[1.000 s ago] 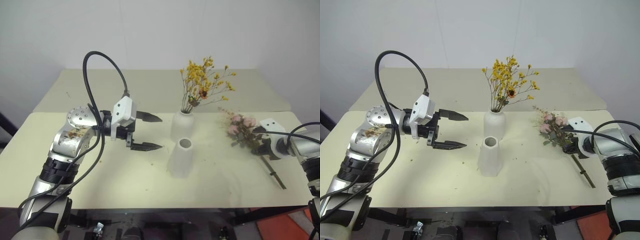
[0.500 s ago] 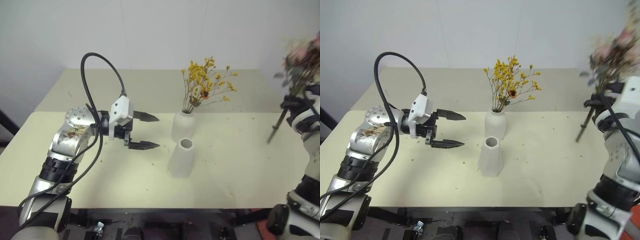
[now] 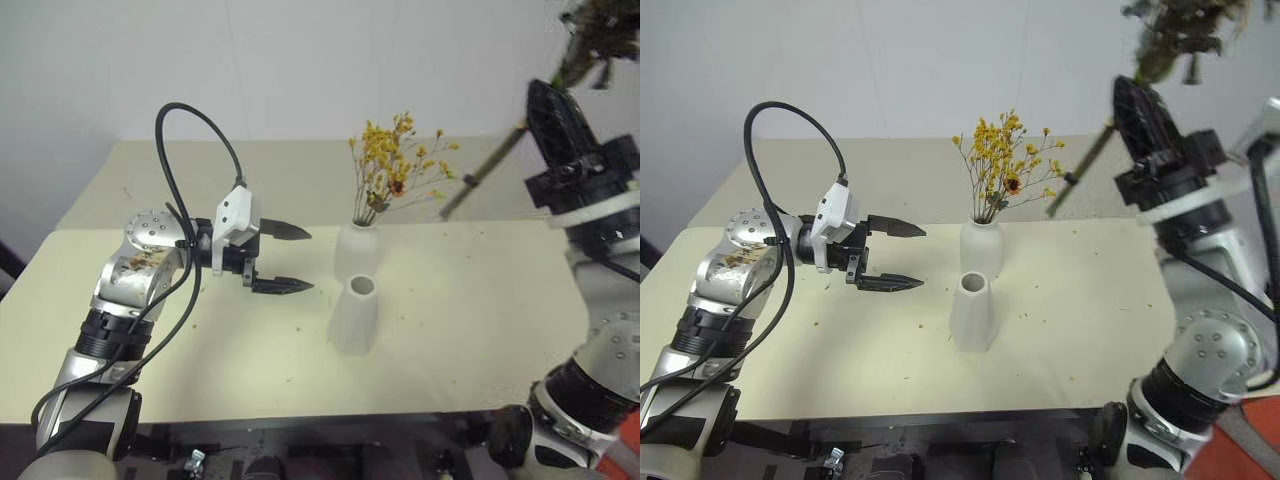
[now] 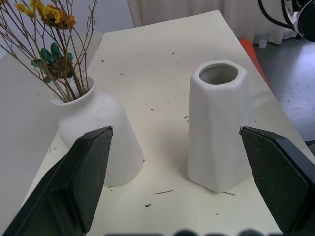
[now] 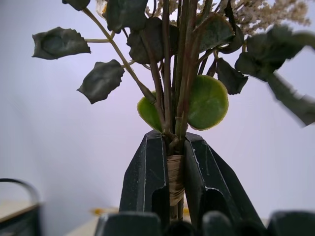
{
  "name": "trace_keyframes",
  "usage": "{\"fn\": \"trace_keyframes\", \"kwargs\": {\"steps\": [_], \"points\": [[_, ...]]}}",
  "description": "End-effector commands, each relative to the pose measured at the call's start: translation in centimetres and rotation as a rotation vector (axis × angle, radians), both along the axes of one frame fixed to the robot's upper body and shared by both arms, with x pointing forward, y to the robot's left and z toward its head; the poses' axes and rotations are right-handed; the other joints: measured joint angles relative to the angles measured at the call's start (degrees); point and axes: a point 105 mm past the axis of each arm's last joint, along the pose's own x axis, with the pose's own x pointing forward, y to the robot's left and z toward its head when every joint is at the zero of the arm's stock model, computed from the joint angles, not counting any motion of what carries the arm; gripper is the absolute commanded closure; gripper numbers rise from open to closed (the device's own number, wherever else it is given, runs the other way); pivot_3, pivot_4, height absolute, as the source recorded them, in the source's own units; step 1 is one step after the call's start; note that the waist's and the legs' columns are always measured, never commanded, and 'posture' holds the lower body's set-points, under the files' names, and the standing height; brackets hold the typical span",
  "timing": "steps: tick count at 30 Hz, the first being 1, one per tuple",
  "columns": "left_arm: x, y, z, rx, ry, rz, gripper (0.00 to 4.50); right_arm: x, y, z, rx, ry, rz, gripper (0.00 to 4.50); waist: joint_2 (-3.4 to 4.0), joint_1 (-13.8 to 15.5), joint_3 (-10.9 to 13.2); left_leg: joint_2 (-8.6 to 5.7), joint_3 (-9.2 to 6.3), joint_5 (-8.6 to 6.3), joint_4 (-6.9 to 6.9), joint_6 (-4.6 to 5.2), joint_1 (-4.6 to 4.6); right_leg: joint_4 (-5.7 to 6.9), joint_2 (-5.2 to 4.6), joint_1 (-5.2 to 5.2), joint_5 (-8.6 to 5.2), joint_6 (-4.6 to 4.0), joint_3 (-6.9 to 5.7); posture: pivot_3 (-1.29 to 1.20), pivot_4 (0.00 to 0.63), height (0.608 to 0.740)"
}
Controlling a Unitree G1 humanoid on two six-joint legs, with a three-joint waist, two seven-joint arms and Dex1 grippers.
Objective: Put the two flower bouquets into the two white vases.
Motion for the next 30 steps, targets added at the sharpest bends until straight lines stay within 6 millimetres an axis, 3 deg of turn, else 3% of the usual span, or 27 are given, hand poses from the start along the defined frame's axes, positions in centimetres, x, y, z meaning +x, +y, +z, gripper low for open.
{"fn": "trace_keyframes", "kwargs": {"steps": [1,7,14,22,30], "points": [[-0.4,0.8,0.9,-0.020,-0.029,0.027,0.00,-1.1,2.3,0.9,0.015,-0.034,0.115,4.28,0.00,0.1,0.0,0.00,-0.01,0.00,0.00,0.00,-0.03,-0.02,0.00,-0.01,0.04,-0.07,-0.01,0.00,0.150,0.740],[-0.7,1.4,0.6,-0.021,-0.019,0.059,0.00,-1.6,4.5,-0.7,0.000,0.033,0.233,4.28,0.00,0.4,0.0,-0.02,-0.02,0.00,0.00,0.00,-0.05,-0.05,-0.03,-0.01,0.07,-0.11,-0.04,0.00,0.150,0.740],[-0.9,1.5,0.5,-0.021,-0.010,0.067,0.00,-2.1,5.6,-2.3,-0.056,0.085,0.268,4.28,0.00,0.4,0.0,-0.01,-0.02,0.00,0.00,0.00,-0.04,-0.05,-0.01,-0.01,0.06,-0.11,-0.03,0.00,0.150,0.740],[-0.7,1.1,0.5,-0.021,-0.008,0.052,0.00,-1.6,5.9,-4.3,-0.101,0.139,0.236,4.28,-0.01,0.4,0.0,0.00,-0.01,0.00,0.00,0.00,-0.04,-0.05,-0.01,-0.01,-0.17,0.27,-0.02,0.00,0.150,0.740],[-0.6,1.1,0.5,-0.020,-0.007,0.050,0.00,-0.8,5.6,-4.9,-0.110,0.148,0.191,4.28,-0.01,0.4,0.0,-0.01,-0.01,0.00,0.00,0.00,-0.05,-0.07,-0.01,-0.01,-0.19,0.29,-0.03,0.00,0.150,0.740]]}}
